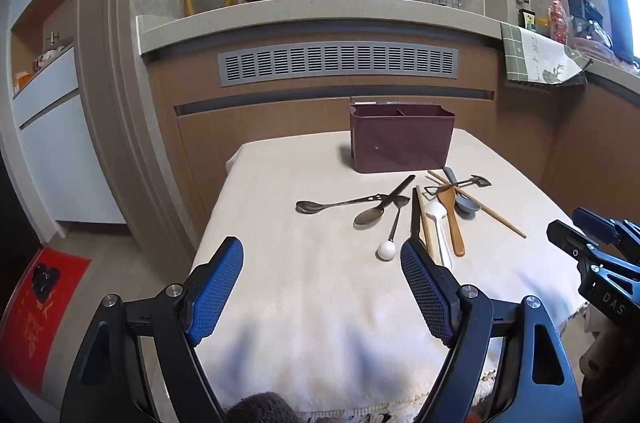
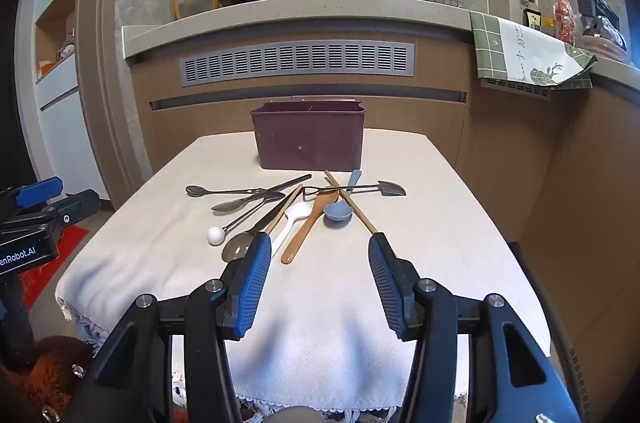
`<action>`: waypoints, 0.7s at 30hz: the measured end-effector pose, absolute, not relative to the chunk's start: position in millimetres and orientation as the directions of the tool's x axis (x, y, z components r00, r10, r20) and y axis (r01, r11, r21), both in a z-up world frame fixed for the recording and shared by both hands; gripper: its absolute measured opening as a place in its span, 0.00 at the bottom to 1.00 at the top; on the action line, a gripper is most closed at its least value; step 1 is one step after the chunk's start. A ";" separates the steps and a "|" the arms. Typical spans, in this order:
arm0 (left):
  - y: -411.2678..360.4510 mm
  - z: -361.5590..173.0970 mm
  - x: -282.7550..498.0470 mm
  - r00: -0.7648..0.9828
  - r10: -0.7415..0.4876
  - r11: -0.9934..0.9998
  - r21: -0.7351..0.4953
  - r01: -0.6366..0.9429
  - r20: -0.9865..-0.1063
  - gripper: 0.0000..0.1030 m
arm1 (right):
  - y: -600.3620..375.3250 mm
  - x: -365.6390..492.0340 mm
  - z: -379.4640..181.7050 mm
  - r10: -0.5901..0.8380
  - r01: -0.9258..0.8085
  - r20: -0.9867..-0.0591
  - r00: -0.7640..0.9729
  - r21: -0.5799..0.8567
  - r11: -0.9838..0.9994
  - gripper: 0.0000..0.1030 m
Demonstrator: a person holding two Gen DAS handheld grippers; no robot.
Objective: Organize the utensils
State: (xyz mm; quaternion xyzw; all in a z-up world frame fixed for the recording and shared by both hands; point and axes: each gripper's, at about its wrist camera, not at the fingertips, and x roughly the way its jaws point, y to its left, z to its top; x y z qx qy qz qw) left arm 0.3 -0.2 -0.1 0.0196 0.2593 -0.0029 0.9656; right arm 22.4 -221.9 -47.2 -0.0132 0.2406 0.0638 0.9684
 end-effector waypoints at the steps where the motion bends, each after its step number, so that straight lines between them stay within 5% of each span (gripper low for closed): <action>1: 0.0 -0.2 0.8 0.865 0.006 0.999 0.037 0.015 -0.502 0.79 | -221.7 22.8 -47.5 0.118 -0.131 -0.468 0.876 0.005 0.991 0.47; 21: 1.0 0.3 3.3 0.865 0.002 0.999 0.032 0.016 -0.502 0.79 | -221.8 21.9 -46.6 0.111 -0.129 -0.457 0.882 -0.007 0.992 0.47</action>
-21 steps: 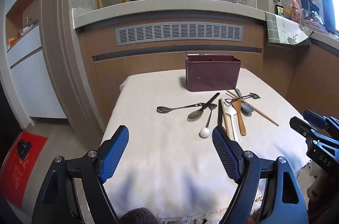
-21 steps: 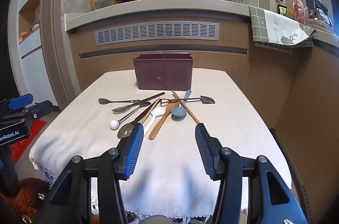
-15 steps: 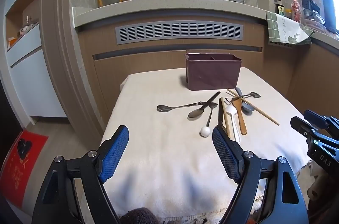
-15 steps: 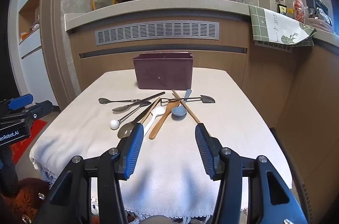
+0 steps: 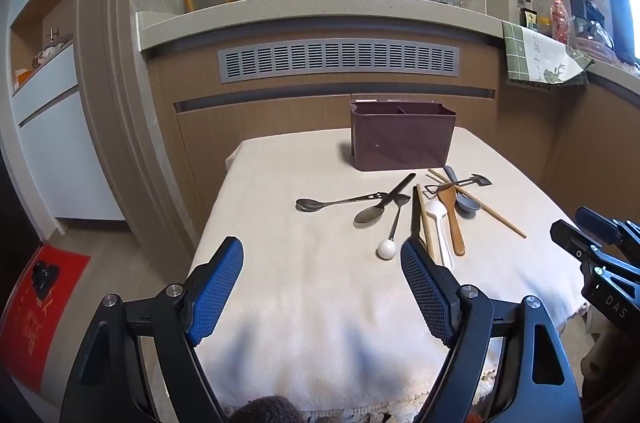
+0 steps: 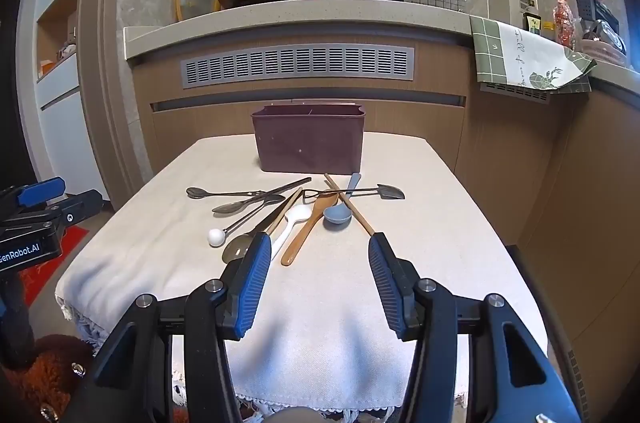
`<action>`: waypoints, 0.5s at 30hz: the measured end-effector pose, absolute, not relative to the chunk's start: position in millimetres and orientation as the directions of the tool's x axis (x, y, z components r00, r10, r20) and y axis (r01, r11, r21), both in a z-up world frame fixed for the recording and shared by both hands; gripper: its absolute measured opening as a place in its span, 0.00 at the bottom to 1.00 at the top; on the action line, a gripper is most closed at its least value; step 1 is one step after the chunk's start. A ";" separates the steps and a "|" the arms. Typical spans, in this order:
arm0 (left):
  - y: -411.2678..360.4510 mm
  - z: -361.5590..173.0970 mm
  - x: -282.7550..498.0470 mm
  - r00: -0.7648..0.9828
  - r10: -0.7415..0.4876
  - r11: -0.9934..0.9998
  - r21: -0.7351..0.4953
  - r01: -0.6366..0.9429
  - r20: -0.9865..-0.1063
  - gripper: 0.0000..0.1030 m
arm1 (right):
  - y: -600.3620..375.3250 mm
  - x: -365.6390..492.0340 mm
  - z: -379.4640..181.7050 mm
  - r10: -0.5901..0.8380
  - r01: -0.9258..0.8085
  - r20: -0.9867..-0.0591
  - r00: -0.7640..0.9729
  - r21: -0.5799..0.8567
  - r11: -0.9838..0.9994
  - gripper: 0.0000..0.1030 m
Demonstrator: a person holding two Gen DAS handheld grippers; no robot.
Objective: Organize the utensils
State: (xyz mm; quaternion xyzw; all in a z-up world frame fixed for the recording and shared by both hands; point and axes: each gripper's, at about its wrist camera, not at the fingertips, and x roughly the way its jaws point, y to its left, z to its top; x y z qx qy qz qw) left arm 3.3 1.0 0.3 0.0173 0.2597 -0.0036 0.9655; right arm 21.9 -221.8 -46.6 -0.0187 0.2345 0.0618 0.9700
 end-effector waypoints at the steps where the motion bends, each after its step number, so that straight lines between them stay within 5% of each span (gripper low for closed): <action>1: 1.1 0.3 3.6 0.865 0.001 0.999 0.032 0.017 -0.502 0.79 | -221.8 21.9 -46.4 0.111 -0.129 -0.457 0.882 -0.008 0.992 0.47; 15: -0.1 -0.3 4.2 0.864 0.000 0.999 0.030 0.017 -0.504 0.79 | -223.4 22.7 -48.8 0.111 -0.127 -0.466 0.878 -0.004 0.992 0.47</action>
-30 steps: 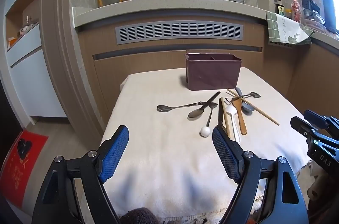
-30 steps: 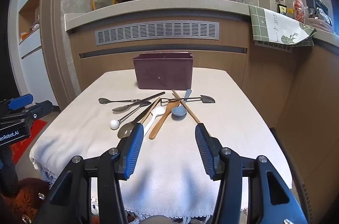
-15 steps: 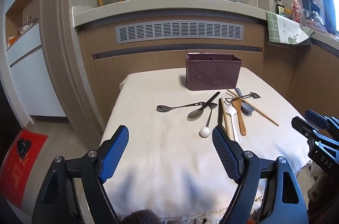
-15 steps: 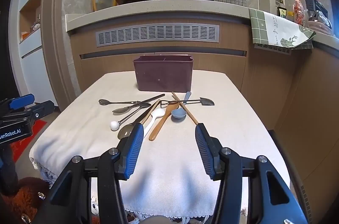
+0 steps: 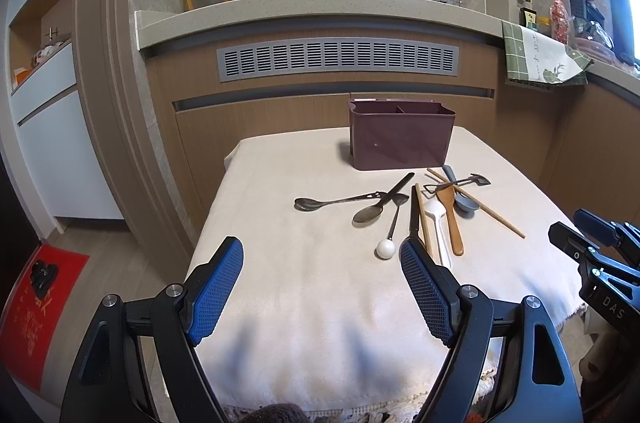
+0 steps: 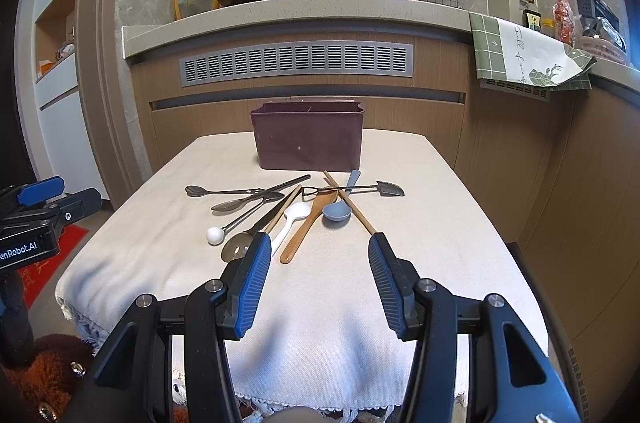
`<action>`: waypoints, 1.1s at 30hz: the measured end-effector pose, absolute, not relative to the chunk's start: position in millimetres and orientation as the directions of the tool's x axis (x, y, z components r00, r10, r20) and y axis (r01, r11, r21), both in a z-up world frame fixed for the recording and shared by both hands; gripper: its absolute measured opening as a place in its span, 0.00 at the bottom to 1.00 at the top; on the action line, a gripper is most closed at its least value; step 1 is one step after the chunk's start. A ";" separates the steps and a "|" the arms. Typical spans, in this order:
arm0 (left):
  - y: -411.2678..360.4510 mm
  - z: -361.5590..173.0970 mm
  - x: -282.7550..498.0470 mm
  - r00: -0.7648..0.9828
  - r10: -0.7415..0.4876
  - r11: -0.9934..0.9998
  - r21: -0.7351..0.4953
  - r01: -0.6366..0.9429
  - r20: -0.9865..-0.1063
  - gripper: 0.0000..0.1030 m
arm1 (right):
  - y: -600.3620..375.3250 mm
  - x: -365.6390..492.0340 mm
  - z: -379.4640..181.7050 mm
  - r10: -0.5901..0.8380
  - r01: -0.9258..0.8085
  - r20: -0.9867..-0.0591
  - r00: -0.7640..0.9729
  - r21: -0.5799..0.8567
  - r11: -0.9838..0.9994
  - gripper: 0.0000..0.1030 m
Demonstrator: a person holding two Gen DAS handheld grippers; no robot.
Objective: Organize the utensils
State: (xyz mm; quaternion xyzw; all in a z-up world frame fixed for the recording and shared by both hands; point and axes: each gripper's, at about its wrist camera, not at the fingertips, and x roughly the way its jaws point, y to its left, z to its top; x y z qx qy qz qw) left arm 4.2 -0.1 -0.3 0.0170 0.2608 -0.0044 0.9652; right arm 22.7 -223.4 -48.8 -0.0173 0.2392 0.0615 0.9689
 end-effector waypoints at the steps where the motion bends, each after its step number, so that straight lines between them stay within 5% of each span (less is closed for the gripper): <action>1: -0.1 -0.8 4.6 0.863 0.001 0.999 0.030 0.016 -0.505 0.79 | -223.5 22.1 -48.7 0.109 -0.126 -0.465 0.878 -0.005 0.992 0.47; 33: -0.2 -3.1 2.7 0.857 0.000 1.000 0.019 0.012 -0.515 0.79 | -223.9 24.6 -49.7 0.113 -0.127 -0.478 0.871 0.003 0.992 0.47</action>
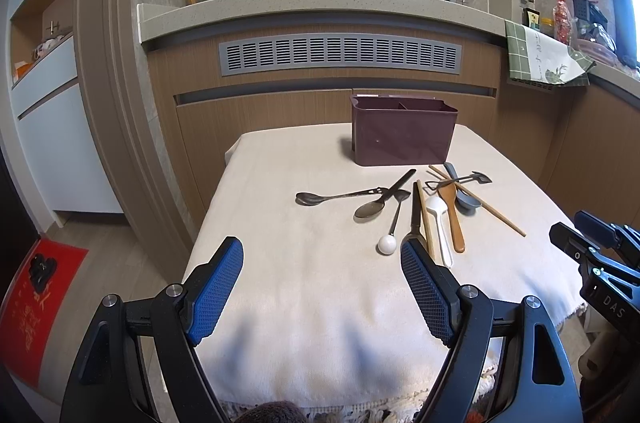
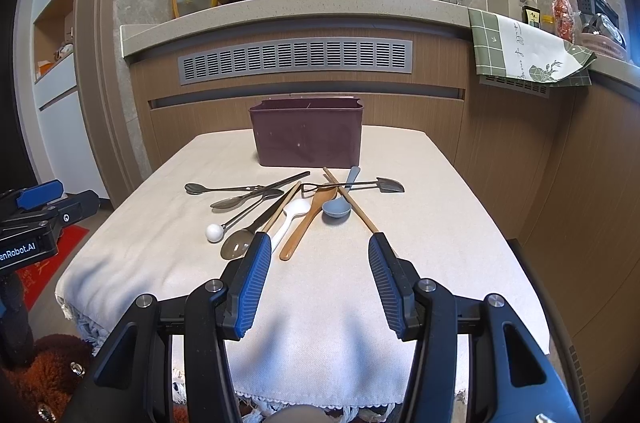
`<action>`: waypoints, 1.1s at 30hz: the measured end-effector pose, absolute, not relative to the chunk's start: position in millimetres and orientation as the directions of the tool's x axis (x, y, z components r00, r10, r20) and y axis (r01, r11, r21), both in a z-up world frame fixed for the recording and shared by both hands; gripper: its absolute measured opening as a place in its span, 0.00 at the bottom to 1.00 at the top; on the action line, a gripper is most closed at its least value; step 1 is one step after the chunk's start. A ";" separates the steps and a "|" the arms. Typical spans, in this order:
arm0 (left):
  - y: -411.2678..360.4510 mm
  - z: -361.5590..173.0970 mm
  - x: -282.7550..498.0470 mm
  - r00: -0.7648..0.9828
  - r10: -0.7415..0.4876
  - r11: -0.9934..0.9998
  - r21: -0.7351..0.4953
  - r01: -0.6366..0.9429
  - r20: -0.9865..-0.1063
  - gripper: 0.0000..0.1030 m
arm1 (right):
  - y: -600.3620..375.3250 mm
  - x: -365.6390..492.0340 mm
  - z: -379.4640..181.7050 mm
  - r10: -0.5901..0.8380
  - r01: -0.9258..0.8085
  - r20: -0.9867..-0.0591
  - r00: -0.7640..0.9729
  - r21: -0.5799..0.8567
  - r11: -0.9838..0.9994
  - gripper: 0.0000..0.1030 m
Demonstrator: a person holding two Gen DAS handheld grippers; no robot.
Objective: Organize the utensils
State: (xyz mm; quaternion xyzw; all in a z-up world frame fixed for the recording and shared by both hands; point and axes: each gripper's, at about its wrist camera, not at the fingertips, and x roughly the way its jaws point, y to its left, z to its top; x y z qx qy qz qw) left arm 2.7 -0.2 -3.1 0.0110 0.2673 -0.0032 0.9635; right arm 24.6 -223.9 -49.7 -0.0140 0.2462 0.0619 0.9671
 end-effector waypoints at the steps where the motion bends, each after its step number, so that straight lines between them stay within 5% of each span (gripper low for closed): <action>1: -0.6 -3.6 1.9 0.857 -0.001 1.000 0.019 0.012 -0.516 0.79 | -223.8 24.9 -49.7 0.113 -0.126 -0.479 0.871 0.004 0.992 0.47; 26: 6.5 -6.8 14.9 0.836 -0.014 1.000 0.004 0.019 -0.548 0.79 | -223.9 27.5 -51.8 0.114 -0.131 -0.483 0.868 -0.002 0.991 0.47; 33: 16.4 0.6 53.4 0.847 -0.036 0.999 -0.024 0.028 -0.531 0.79 | -225.0 51.5 -51.0 0.071 -0.138 -0.491 0.868 -0.100 0.985 0.46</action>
